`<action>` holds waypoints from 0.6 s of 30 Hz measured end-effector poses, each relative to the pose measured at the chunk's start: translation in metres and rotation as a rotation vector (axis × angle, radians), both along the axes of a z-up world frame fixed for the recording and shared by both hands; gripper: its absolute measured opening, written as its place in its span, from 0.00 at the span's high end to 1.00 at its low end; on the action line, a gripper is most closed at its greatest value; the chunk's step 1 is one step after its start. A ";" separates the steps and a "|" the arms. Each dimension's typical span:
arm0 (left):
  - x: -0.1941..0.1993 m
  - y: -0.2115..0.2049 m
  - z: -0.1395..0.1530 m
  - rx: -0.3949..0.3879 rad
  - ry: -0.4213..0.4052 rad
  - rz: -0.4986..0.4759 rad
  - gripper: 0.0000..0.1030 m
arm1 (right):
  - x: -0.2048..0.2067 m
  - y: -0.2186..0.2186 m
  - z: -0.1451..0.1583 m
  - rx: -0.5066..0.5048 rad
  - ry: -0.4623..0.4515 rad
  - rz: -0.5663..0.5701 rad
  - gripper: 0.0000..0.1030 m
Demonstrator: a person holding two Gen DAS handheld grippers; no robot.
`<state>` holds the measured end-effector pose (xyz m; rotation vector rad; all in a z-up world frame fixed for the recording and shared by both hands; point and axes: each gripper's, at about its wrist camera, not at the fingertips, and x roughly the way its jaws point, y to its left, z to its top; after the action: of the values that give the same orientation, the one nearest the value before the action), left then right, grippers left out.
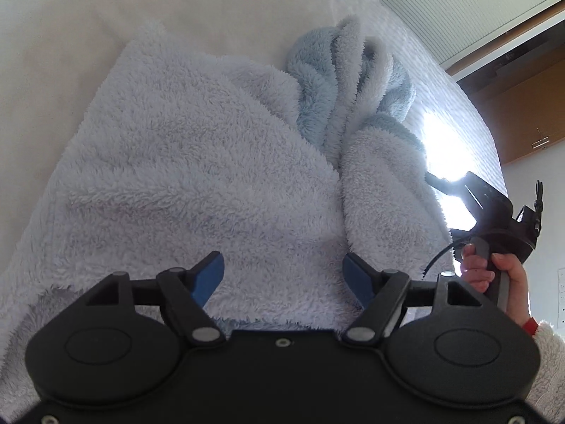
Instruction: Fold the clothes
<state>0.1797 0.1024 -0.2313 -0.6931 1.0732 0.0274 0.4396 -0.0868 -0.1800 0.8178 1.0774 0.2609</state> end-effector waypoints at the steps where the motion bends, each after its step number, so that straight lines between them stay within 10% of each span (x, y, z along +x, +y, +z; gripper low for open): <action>1: -0.001 0.003 0.002 0.000 -0.007 -0.001 0.24 | -0.001 0.003 -0.001 0.002 -0.008 -0.001 0.62; 3: -0.004 0.011 0.005 -0.001 -0.017 0.005 0.23 | -0.013 0.006 0.015 -0.043 -0.069 0.039 0.89; 9: -0.017 0.039 0.004 -0.008 0.005 0.068 0.23 | -0.065 -0.058 0.082 -0.011 -0.241 -0.173 0.91; 18: -0.019 0.043 0.027 -0.068 -0.041 0.076 0.21 | -0.133 -0.170 0.161 -0.569 -0.386 -0.634 0.92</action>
<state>0.1608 0.1454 -0.2039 -0.7928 1.0121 0.0424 0.3062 -0.2566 -0.0188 0.5229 0.4475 -0.4002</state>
